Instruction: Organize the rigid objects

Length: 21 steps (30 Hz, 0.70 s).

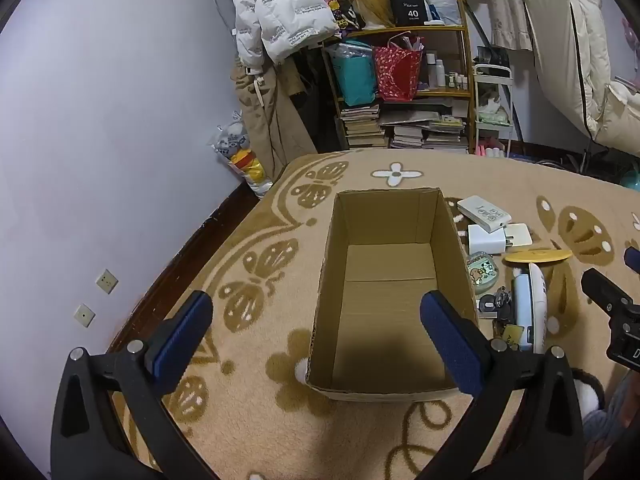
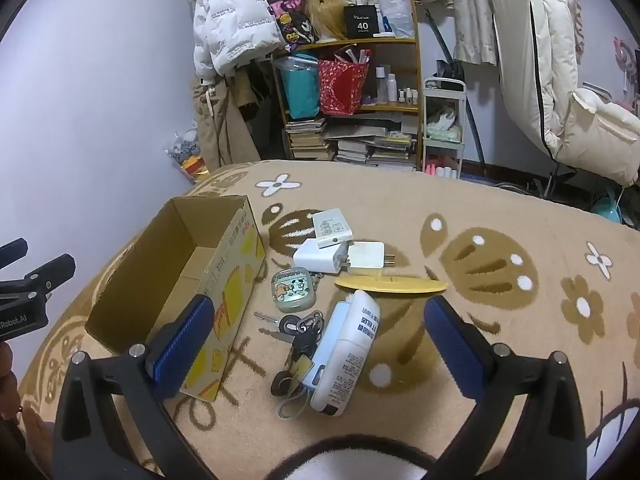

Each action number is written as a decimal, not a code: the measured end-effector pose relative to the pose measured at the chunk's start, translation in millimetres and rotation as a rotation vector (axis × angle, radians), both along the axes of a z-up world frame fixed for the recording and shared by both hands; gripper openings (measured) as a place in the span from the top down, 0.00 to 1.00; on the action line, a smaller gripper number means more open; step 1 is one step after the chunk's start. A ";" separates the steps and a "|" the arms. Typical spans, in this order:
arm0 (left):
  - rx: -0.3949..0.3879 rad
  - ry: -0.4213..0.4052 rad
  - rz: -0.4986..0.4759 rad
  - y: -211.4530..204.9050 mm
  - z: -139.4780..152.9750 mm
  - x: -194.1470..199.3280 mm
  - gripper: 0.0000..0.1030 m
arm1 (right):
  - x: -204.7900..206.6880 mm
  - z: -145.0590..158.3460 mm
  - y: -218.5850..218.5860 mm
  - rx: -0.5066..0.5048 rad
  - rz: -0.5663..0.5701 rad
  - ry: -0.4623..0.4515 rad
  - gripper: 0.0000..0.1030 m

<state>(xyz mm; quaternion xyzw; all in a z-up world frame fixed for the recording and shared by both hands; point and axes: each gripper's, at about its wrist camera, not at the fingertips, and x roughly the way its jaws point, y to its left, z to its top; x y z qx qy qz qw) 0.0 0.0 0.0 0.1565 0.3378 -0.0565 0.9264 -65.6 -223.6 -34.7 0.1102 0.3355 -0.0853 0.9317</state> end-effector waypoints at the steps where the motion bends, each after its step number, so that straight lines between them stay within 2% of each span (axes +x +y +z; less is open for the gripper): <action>1: 0.000 0.000 -0.001 -0.1 0.1 -0.1 0.00 | 0.0 0.0 0.1 0.001 0.001 -0.001 0.00; 21: 0.016 -0.002 -0.010 -3.5 1.3 -3.2 0.00 | 1.5 -1.4 1.3 -0.008 0.000 0.009 0.00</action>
